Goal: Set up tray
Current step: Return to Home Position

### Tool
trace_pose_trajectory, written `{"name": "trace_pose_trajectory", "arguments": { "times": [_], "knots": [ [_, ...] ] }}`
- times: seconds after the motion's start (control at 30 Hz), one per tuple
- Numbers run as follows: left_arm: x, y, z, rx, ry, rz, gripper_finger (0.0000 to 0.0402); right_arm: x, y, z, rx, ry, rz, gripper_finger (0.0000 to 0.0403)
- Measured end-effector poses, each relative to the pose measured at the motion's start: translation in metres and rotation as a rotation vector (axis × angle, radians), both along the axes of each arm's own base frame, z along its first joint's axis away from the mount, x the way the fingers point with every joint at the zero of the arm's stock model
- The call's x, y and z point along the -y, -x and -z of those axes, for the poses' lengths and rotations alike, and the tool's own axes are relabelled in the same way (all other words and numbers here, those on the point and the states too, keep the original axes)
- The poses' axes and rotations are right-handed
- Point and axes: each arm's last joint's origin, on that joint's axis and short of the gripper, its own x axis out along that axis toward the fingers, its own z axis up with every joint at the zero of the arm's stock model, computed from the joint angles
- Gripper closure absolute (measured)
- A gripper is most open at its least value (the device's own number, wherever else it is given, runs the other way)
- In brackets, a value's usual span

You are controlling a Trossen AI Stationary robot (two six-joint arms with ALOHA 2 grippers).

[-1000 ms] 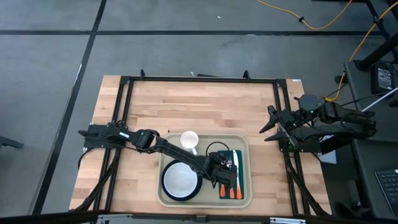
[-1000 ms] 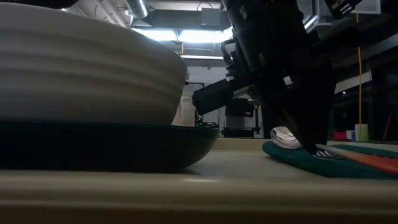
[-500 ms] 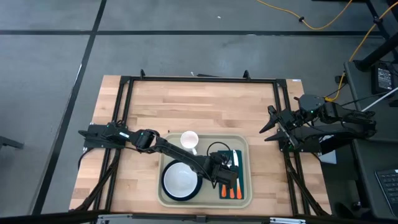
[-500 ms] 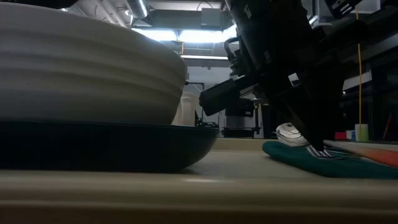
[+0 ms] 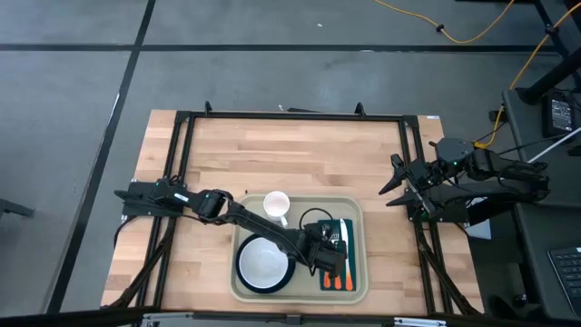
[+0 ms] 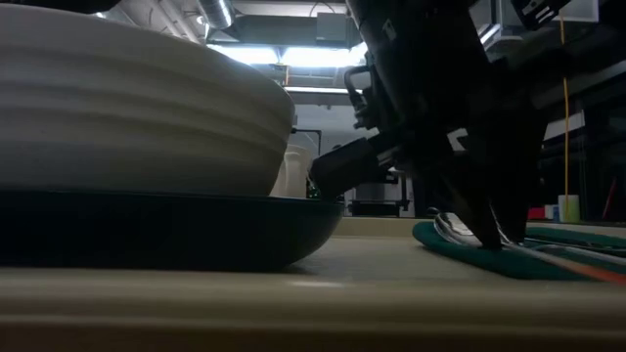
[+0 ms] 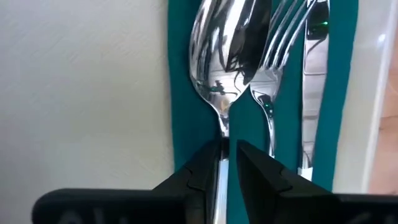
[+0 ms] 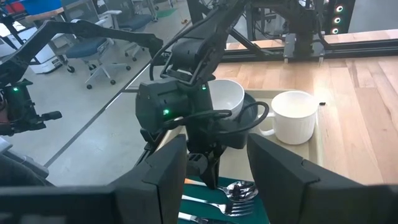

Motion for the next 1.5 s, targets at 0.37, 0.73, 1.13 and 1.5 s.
{"name": "trace_pose_trajectory", "arguments": {
  "times": [0.37, 0.73, 1.13, 1.5],
  "knots": [
    [0.000, 0.000, 0.000, 0.005, -0.010, -0.006, 0.0343, 0.000, 0.000, 0.000, 0.004, 0.013, -0.005, 0.0226],
    [-0.002, 0.004, -0.020, -0.052, -0.038, 0.000, 0.0343, 0.000, 0.000, 0.000, 0.007, 0.020, -0.007, 0.0226],
    [-0.013, 0.029, -0.069, -0.140, -0.127, 0.029, 0.0343, 0.000, 0.000, 0.000, 0.019, 0.038, -0.011, 0.0226],
    [-0.055, 0.090, -0.201, -0.074, -0.517, 0.202, 0.0343, 0.003, -0.003, -0.011, 0.089, -0.022, 0.133, 0.0226]
  ]
}}
